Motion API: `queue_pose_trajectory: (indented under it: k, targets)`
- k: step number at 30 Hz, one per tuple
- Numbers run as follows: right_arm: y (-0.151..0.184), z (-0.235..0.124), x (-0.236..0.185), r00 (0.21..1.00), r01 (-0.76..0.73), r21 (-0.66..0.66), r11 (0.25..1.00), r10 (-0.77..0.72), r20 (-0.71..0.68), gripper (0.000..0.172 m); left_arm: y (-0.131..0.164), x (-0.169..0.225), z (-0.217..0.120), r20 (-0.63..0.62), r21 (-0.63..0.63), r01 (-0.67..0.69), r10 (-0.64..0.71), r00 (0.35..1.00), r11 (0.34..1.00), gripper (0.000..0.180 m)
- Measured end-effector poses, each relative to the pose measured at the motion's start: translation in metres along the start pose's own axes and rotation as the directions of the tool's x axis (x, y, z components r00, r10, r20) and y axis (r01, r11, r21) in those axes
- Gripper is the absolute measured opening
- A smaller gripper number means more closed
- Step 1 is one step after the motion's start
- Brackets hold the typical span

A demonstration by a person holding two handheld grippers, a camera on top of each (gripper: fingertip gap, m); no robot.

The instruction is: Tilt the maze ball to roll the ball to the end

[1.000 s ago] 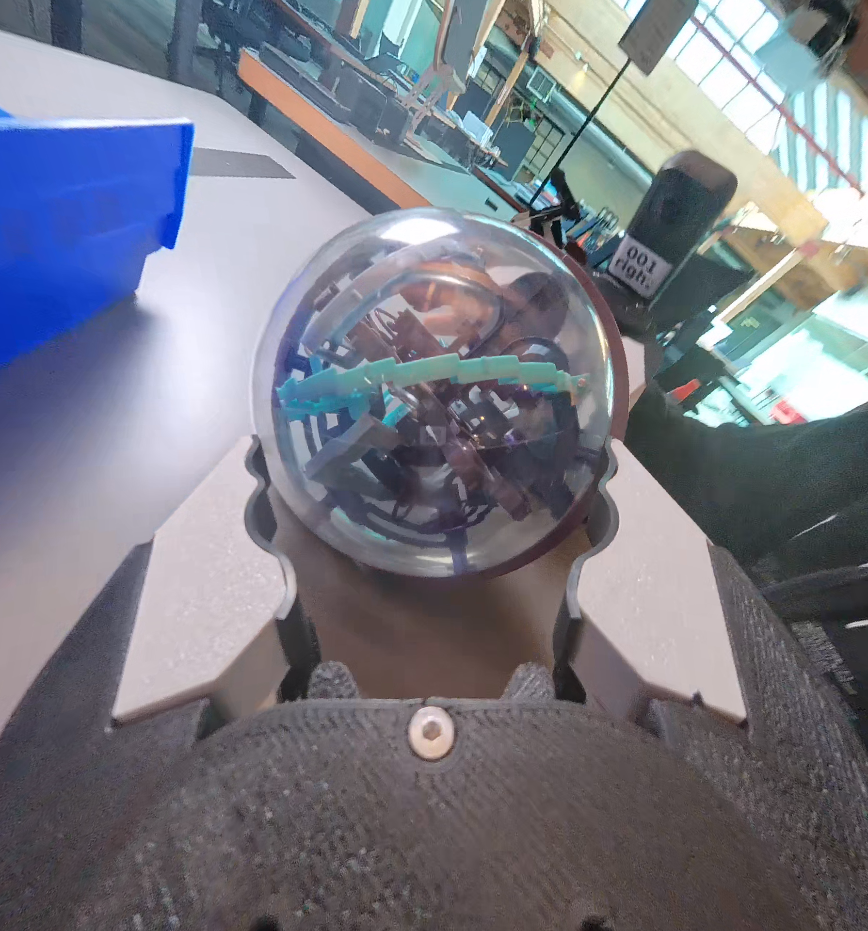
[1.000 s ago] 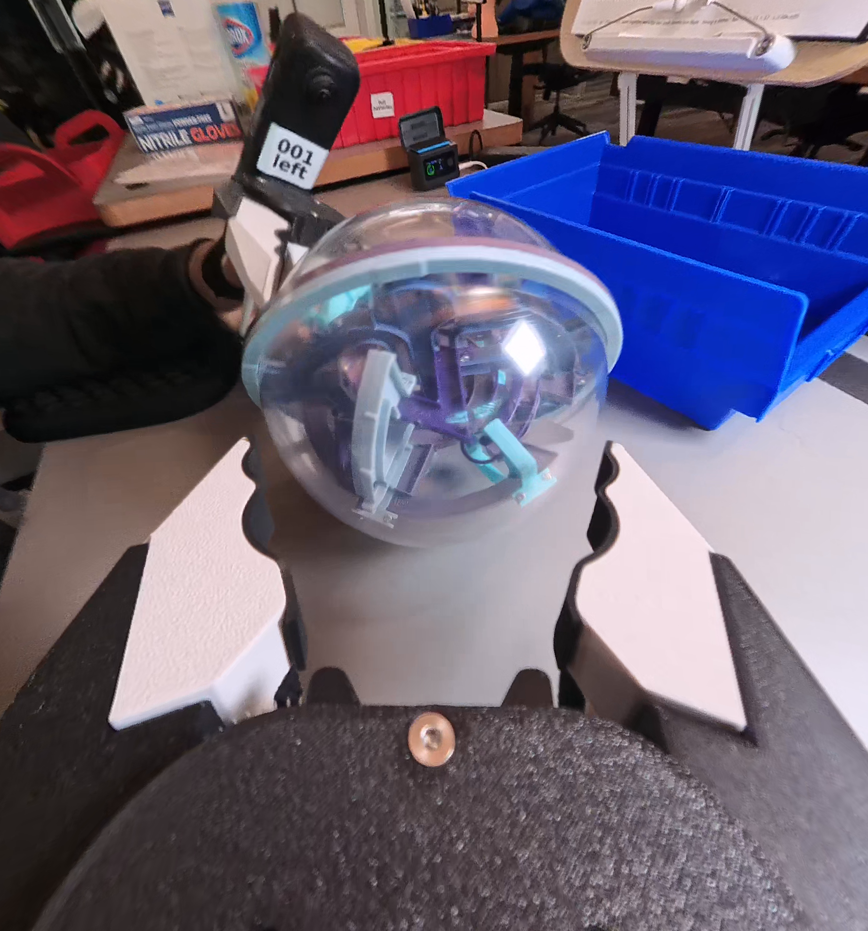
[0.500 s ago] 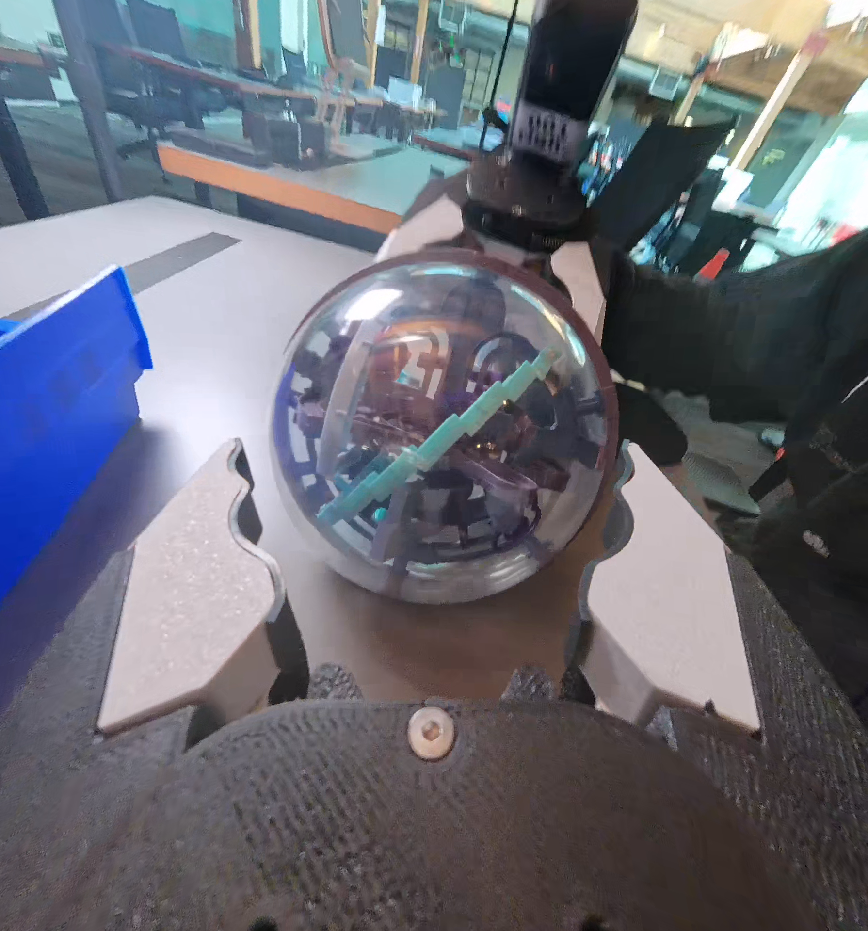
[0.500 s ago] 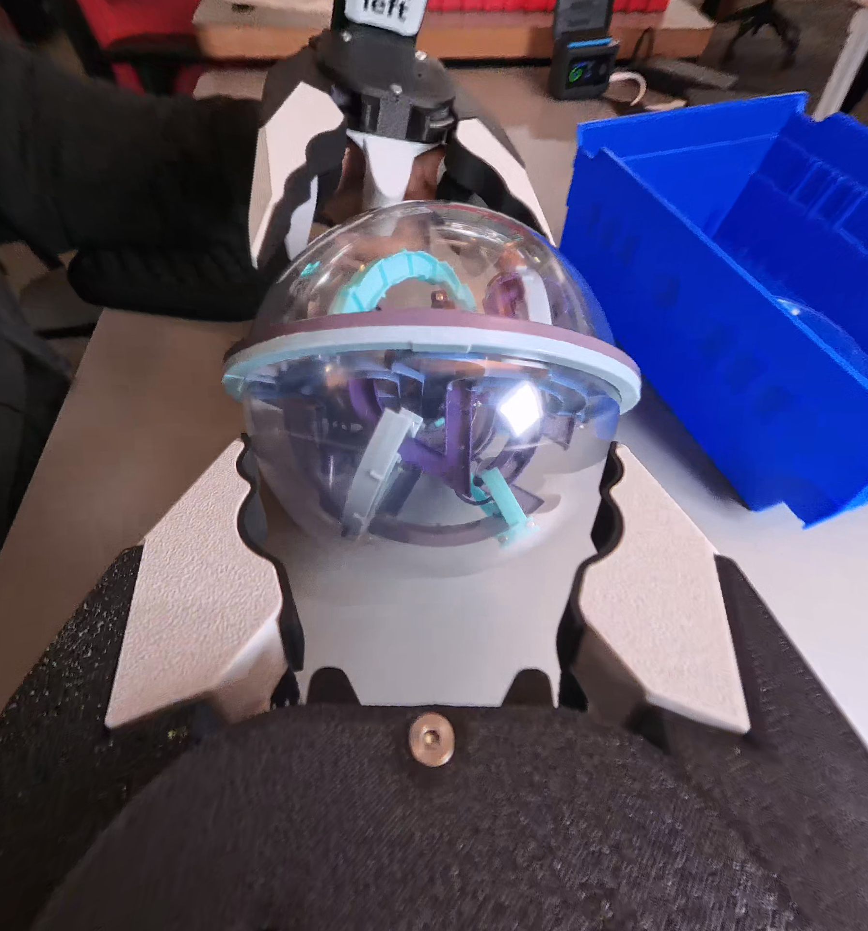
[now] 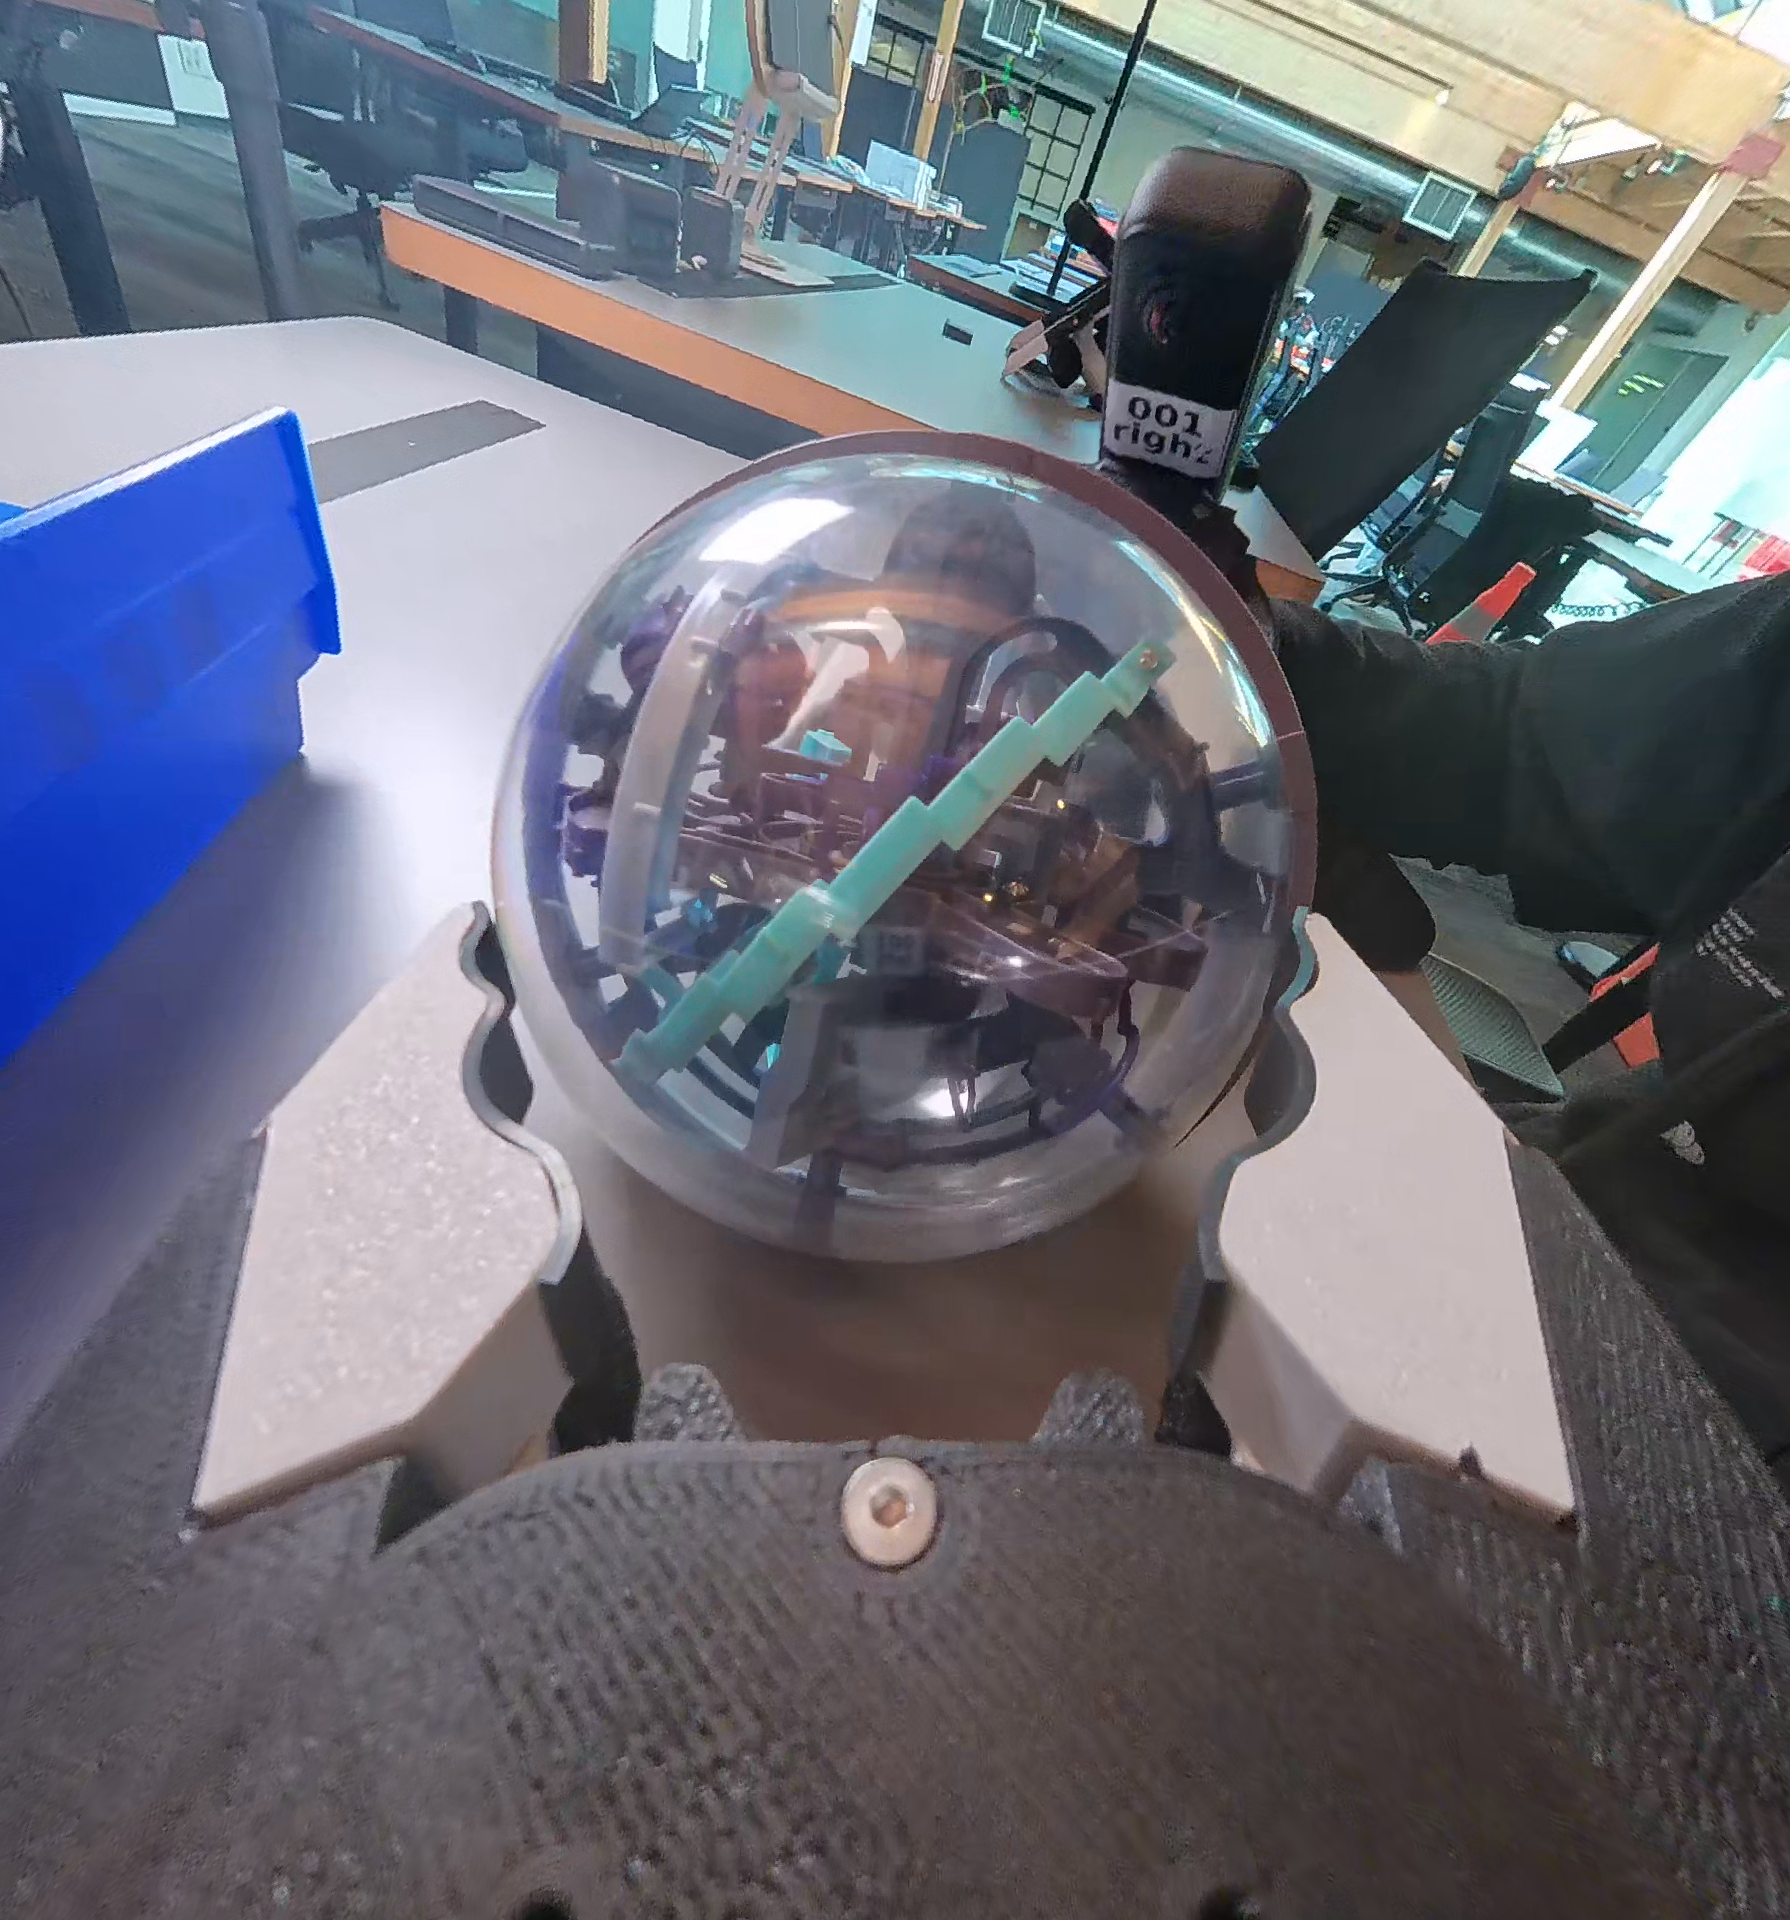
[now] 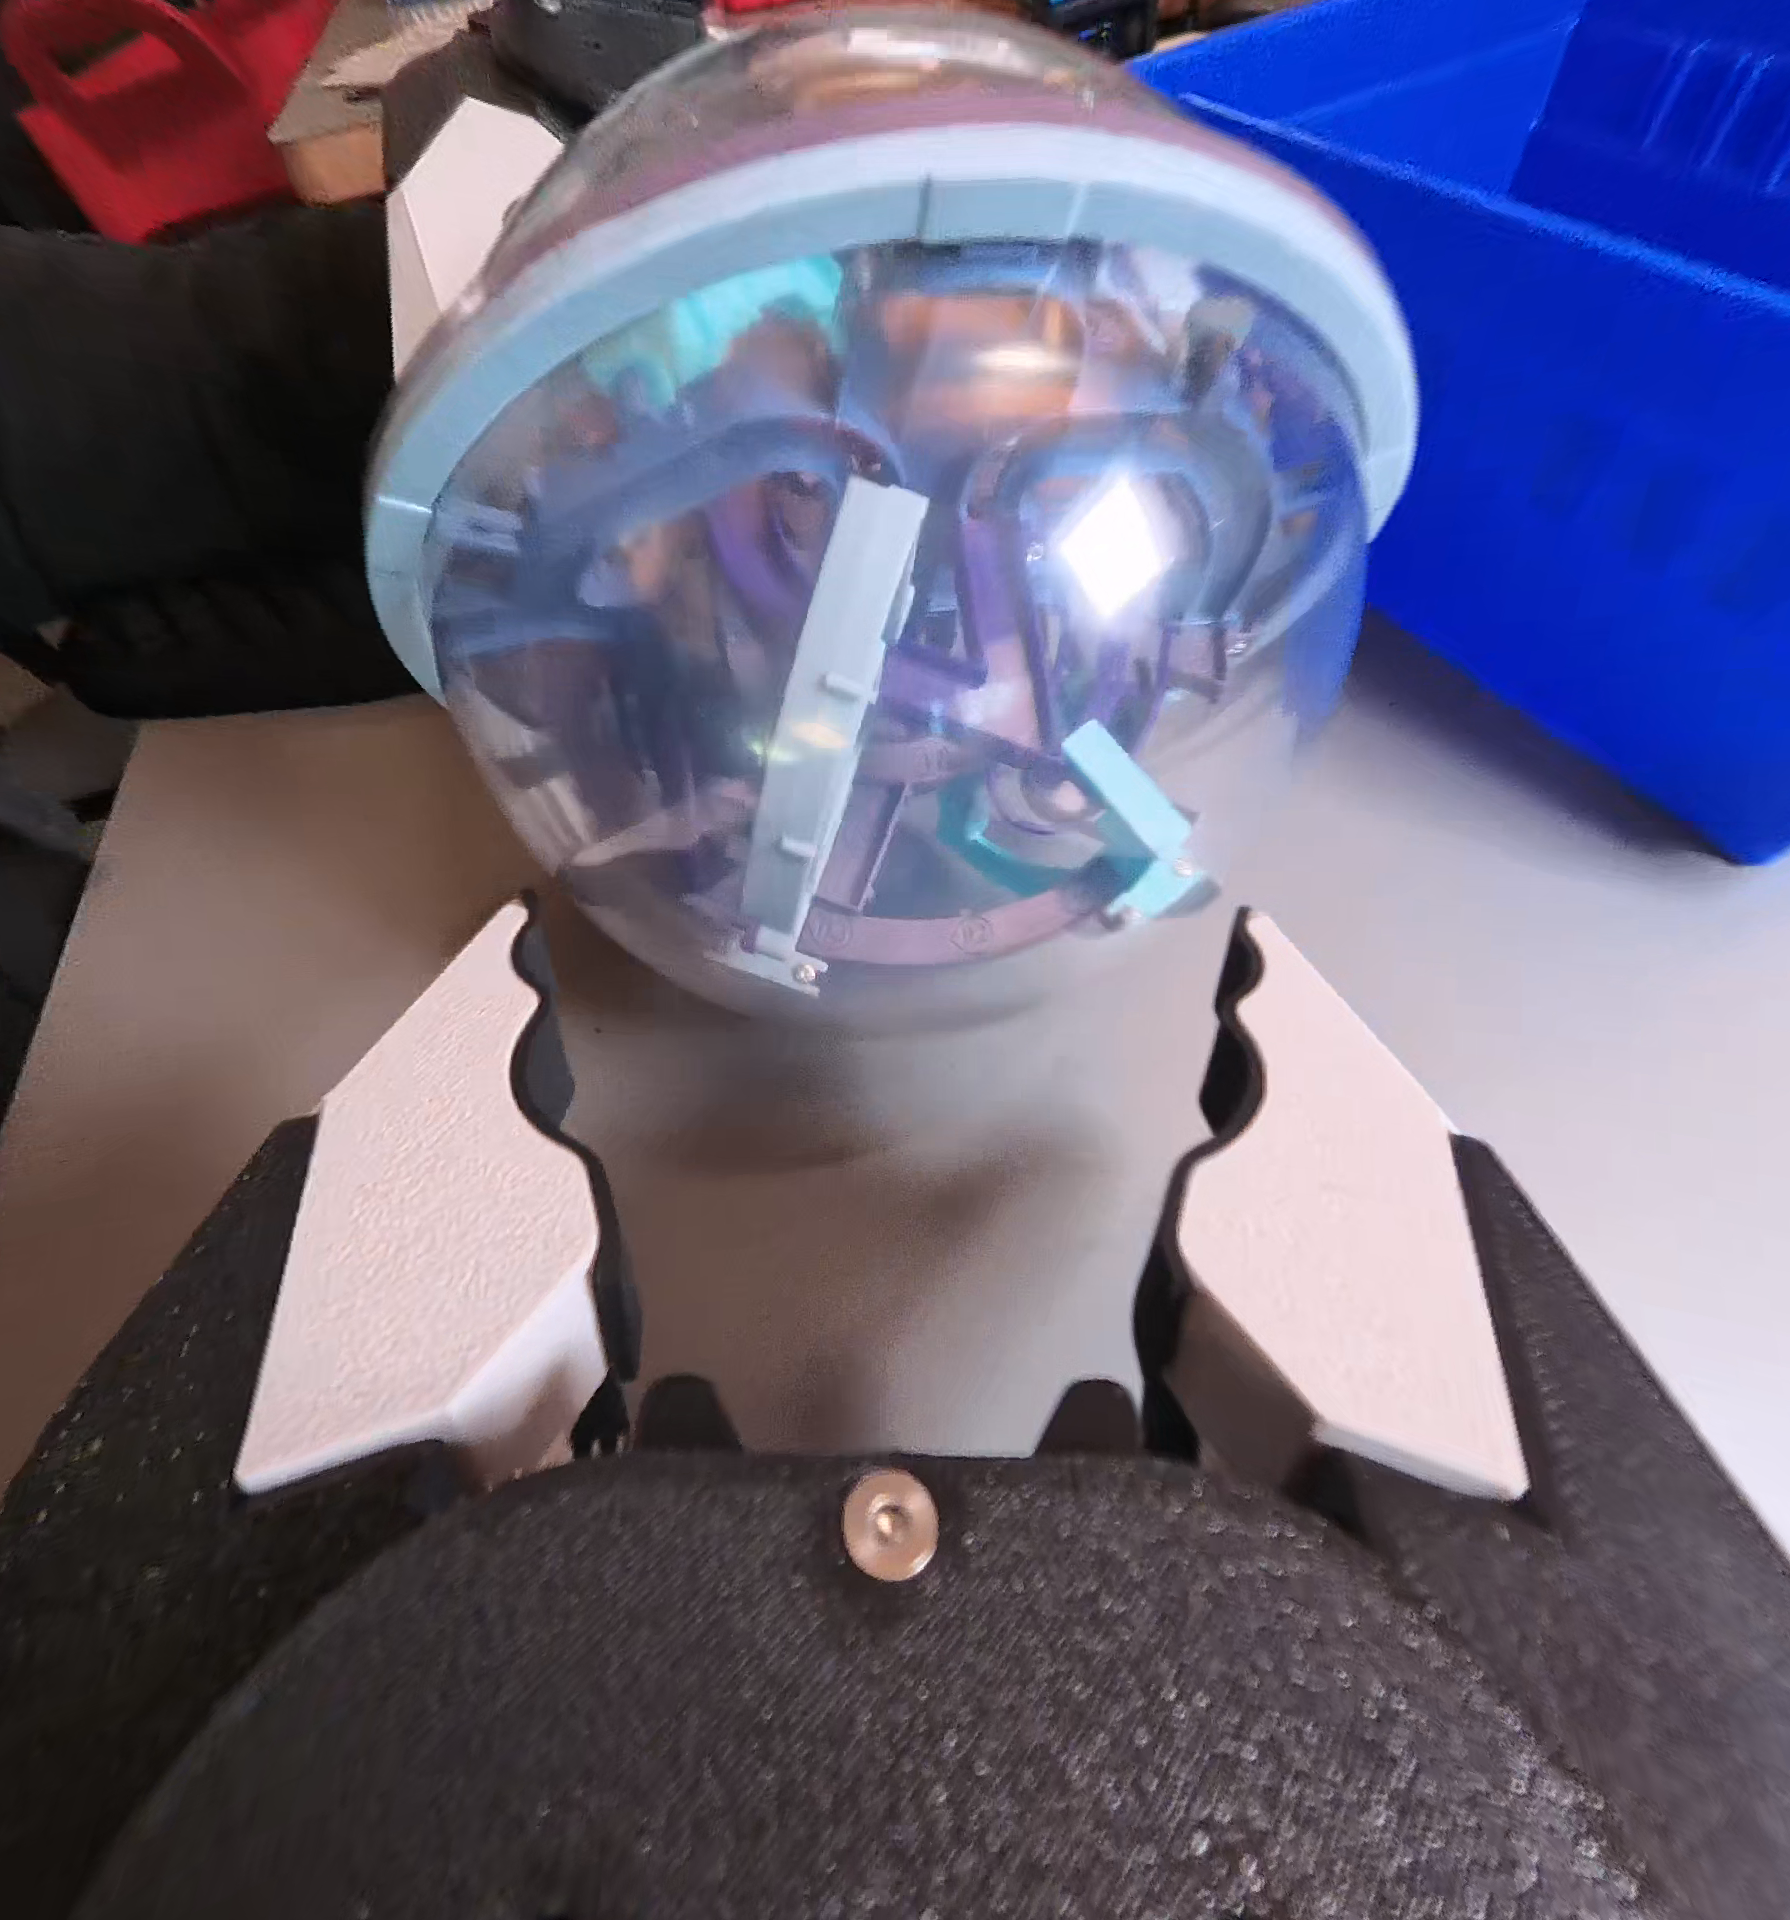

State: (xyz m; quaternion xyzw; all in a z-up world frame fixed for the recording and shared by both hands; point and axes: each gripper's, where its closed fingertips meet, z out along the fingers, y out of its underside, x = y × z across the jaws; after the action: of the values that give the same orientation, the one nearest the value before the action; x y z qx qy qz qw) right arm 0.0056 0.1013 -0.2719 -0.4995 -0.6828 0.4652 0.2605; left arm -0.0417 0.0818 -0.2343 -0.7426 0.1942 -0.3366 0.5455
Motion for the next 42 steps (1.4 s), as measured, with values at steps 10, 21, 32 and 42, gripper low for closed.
queue_pose_trajectory:
  k: [10, 21, 32, 42]
  targets:
    - [-0.032, -0.026, -0.003, 0.992, 0.121, 0.030, 0.992, -0.121, 0.023, 0.126, 0.021, 0.012, 0.012, -0.003, -0.109, -0.009, 0.009, 1.000, 0.994, 0.140]
    - [-0.032, -0.035, -0.005, 0.979, 0.203, 0.016, 0.979, -0.203, 0.001, 0.126, 0.027, 0.016, 0.022, 0.036, -0.122, -0.125, 0.130, 0.991, 0.985, 0.140]
    - [-0.036, -0.040, -0.005, 0.998, 0.012, 0.043, 0.999, -0.015, 0.066, 0.126, 0.033, 0.024, 0.028, -0.038, -0.142, 0.089, -0.096, 0.995, 0.986, 0.139]
    - [-0.032, -0.046, -0.007, 0.986, -0.129, 0.089, 0.988, 0.119, 0.115, 0.127, 0.026, 0.031, 0.029, -0.048, -0.128, 0.185, -0.193, 0.980, 0.974, 0.137]
